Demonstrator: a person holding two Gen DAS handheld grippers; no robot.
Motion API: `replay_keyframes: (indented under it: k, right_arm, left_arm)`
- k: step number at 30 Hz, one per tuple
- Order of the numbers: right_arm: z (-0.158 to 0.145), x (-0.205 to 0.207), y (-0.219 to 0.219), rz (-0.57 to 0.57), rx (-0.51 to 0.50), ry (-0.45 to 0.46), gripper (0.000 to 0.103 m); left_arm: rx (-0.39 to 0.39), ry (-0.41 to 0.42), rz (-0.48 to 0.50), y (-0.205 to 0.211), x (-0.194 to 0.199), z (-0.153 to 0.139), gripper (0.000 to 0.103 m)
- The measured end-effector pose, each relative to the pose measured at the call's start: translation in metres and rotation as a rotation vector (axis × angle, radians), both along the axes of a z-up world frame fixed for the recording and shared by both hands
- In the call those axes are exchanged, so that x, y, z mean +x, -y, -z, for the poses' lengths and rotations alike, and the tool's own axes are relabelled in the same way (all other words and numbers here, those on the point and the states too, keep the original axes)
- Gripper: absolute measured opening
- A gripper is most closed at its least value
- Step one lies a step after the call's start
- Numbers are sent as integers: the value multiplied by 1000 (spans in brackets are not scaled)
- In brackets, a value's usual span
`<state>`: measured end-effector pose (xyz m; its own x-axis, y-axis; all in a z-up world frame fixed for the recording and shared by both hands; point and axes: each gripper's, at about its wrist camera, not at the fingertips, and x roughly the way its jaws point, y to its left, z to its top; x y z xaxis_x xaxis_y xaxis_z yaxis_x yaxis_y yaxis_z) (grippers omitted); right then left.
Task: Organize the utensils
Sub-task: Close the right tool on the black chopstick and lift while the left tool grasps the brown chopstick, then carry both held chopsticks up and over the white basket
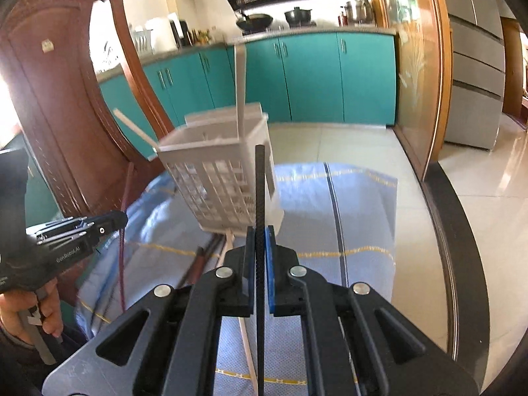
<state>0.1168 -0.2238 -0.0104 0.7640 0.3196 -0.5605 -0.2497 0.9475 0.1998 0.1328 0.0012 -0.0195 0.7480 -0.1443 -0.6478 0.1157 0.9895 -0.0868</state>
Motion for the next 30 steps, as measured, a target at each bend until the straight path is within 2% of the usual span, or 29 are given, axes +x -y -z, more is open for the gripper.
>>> replay_keyframes:
  k: [5, 9, 21, 30]
  right_arm:
    - [-13, -11, 8, -10, 37, 51, 6]
    - [-11, -11, 10, 0, 42, 50, 6]
    - [-11, -9, 15, 53, 50, 54, 6]
    - [-16, -16, 17, 84, 46, 100, 6]
  left_arm:
    - [-20, 41, 11, -2, -13, -12, 7]
    - [-30, 66, 12, -3, -18, -17, 7]
    - [-31, 56, -11, -8, -13, -12, 7]
    - [-35, 65, -24, -9, -14, -13, 7]
